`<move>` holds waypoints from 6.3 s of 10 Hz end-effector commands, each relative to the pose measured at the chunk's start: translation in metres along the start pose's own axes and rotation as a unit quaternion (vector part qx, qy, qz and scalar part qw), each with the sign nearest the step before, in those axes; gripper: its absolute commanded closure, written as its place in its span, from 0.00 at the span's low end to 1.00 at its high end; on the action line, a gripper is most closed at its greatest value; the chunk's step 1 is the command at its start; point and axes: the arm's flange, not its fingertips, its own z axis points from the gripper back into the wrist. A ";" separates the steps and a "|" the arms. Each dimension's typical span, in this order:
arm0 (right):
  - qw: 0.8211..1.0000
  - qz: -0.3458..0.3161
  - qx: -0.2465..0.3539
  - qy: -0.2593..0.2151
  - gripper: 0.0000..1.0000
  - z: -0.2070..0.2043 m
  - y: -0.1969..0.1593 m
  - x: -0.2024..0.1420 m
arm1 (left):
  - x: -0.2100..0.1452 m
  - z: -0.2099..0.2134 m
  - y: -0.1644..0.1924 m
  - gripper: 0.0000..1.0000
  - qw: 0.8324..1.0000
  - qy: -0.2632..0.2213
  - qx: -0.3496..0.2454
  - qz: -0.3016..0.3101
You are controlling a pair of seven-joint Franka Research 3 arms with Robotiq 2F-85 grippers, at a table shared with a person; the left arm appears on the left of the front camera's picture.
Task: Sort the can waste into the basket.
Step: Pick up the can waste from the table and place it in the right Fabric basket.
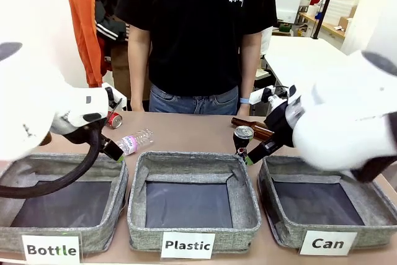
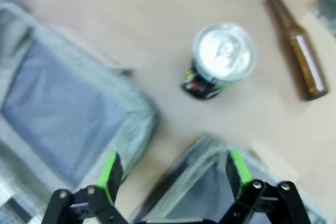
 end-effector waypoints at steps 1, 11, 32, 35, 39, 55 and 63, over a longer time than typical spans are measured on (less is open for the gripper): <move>0.994 -0.044 0.090 0.033 0.00 0.083 -0.024 -0.008 | -0.023 0.081 0.000 0.00 0.997 0.014 -0.075 0.008; 0.784 -0.400 0.422 -0.219 0.00 0.235 -0.206 -0.262 | -0.266 0.195 0.201 0.00 0.822 -0.254 -0.380 0.340; 0.981 0.013 0.194 0.001 0.00 0.122 -0.178 -0.080 | -0.309 0.165 0.217 0.00 0.777 -0.283 -0.391 0.403; 0.977 0.128 0.170 -0.011 0.00 0.079 -0.135 -0.056 | -0.309 0.165 0.217 0.00 0.777 -0.283 -0.391 0.403; 0.978 0.115 0.172 0.013 0.00 0.079 -0.130 -0.046 | -0.309 0.165 0.217 0.00 0.777 -0.283 -0.391 0.403; 0.901 0.352 0.240 -0.079 0.00 -0.089 -0.189 0.048 | -0.365 0.222 0.207 0.00 0.741 -0.248 -0.514 0.355; 0.890 0.337 0.293 -0.089 0.00 -0.143 -0.174 0.048 | -0.314 0.129 0.164 0.00 0.775 -0.124 -0.512 0.350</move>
